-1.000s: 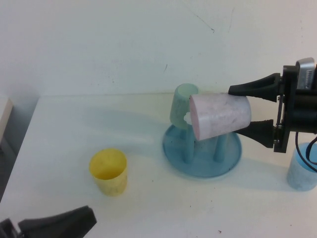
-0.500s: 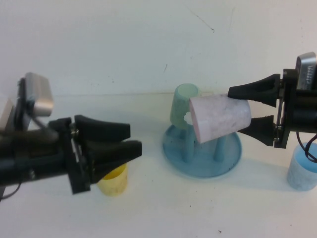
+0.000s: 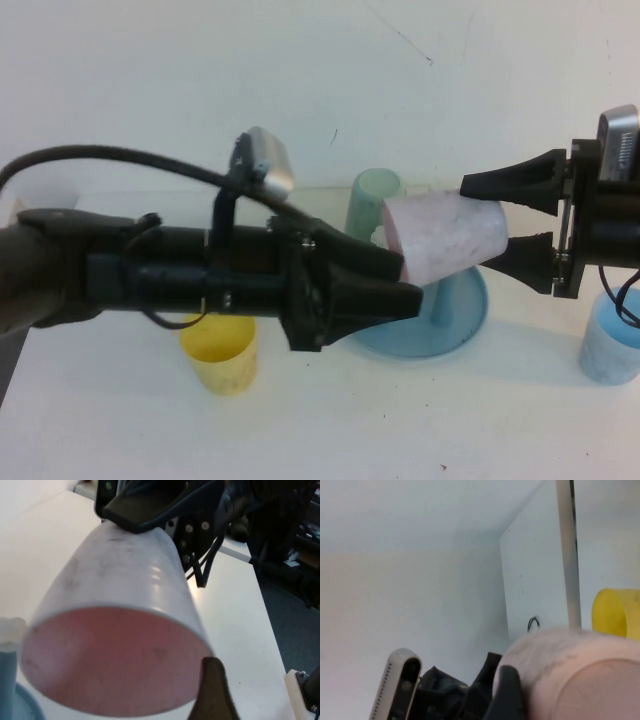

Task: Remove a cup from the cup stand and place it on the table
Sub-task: Hand over the cup

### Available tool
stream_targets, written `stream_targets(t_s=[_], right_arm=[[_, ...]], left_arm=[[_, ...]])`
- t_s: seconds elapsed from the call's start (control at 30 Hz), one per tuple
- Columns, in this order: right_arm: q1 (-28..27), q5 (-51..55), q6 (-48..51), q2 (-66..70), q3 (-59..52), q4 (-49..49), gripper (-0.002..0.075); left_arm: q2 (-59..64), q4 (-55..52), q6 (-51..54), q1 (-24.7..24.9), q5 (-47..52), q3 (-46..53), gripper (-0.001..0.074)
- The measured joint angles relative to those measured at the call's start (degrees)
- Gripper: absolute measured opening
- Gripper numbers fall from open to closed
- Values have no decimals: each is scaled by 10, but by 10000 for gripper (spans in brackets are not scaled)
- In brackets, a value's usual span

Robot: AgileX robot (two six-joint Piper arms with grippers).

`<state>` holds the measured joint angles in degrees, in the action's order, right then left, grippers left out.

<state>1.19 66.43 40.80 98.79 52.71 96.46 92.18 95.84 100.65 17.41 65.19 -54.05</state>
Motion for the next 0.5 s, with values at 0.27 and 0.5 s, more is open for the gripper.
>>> stream_targets(t_s=[0.27,0.5], right_arm=[[0,-1,37,0,0,2,564],[0,-1,54,0,0,8,564]], left_arm=[[30,0,-28,27,-51,-52,417],[50,-1,-47,66,-106,-95,380]])
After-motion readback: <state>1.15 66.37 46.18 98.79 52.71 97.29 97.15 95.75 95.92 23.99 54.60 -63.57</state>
